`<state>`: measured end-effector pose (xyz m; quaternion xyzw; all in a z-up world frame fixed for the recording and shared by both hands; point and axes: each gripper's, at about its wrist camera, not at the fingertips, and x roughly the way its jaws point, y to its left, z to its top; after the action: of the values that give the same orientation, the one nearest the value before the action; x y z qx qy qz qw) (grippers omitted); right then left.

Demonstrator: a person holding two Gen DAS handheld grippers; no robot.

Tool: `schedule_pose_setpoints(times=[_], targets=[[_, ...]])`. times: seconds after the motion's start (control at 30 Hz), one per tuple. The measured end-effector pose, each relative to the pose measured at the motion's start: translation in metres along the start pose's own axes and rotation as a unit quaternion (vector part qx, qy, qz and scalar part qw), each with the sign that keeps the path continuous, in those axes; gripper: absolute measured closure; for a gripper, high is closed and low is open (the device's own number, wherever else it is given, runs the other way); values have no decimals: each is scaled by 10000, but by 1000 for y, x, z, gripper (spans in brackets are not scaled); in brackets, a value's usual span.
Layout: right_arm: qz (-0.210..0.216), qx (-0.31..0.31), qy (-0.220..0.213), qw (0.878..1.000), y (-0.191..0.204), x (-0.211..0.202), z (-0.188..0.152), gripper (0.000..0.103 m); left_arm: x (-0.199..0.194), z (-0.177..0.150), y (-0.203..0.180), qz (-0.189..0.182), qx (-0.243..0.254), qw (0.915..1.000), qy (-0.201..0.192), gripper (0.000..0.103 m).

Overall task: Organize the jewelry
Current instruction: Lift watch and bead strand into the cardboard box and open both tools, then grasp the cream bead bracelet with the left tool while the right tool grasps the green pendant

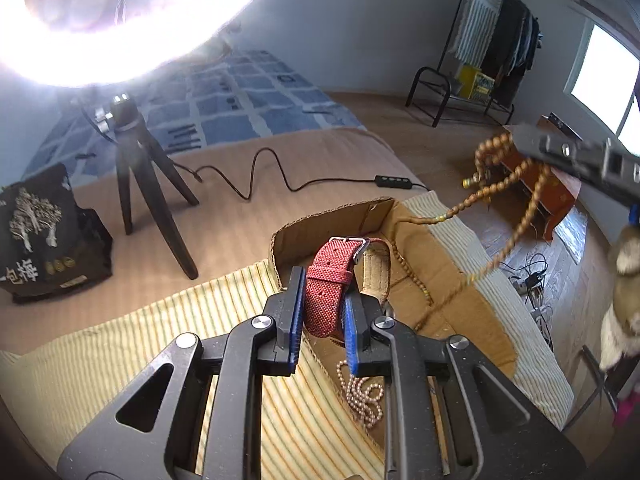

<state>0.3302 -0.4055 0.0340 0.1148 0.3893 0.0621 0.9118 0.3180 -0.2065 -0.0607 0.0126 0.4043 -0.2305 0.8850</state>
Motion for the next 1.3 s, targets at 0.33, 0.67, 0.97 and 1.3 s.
schedule_pose_setpoints(times=[0.33, 0.67, 0.97, 1.3], targets=[[-13, 41, 474, 9989, -13, 33, -30, 92, 29, 0, -2, 57, -48, 9997, 223, 87], [-15, 44, 643, 9979, -14, 37, -43, 77, 34, 1, 1, 83, -139, 9993, 323, 72], [-152, 83, 644, 9978, -14, 22, -51, 60, 8, 4, -5, 77, -77, 9999, 88, 65], [-229, 10, 542, 9983, 0, -12, -58, 54, -42, 0, -2, 203, -44, 9995, -217, 65]])
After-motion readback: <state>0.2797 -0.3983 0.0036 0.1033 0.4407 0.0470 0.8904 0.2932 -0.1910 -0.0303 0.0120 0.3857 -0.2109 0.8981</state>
